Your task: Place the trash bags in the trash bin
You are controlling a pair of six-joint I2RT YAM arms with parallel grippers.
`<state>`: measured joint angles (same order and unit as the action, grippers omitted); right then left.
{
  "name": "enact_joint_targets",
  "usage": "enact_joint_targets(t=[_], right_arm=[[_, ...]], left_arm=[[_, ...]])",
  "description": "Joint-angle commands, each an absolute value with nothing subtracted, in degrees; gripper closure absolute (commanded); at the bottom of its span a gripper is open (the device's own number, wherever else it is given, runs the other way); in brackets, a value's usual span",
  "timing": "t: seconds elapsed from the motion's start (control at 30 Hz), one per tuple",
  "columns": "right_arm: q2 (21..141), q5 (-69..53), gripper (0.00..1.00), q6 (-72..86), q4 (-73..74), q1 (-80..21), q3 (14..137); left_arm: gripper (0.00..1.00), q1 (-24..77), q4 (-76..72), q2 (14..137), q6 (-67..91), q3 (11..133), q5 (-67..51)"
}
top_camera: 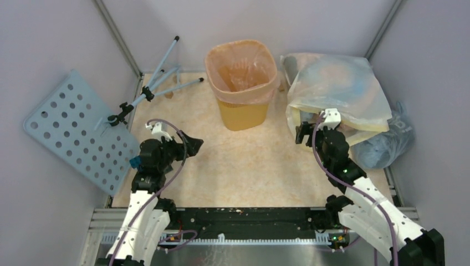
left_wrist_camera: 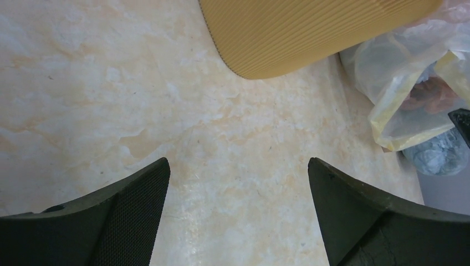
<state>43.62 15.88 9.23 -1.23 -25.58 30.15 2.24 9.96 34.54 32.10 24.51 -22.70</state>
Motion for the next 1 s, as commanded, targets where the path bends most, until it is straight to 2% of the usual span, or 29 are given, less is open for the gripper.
enact_joint_targets(t=[0.0,0.3,0.47,0.57,0.7,0.9,0.97], right_arm=[[40.36,24.99,0.14,10.35,-13.62,-25.34,23.57],[54.08,28.03,0.13,9.73,-20.97,-21.91,23.51],[56.31,14.67,0.14,9.96,-36.10,-9.38,16.09],[57.85,10.59,0.14,6.34,-47.01,-5.57,11.07],[61.70,10.59,0.14,4.56,-50.33,-5.23,9.80],[75.90,15.12,0.13,0.33,-68.91,-5.24,8.08],[80.68,14.24,0.13,-0.54,-69.34,-5.20,9.67]], left_arm=[[0.01,2.24,-4.63,32.49,32.56,19.73,-17.53],[0.01,2.42,-22.28,35.22,23.01,10.23,7.54],[0.01,2.32,-34.40,44.00,21.15,5.93,16.65],[0.01,2.29,-40.16,48.53,15.00,6.20,16.31],[0.01,2.29,-51.18,58.63,10.85,5.49,15.42],[0.01,2.30,-59.84,74.72,5.84,10.07,10.26],[0.01,2.25,-60.98,77.43,3.58,11.76,9.71]])
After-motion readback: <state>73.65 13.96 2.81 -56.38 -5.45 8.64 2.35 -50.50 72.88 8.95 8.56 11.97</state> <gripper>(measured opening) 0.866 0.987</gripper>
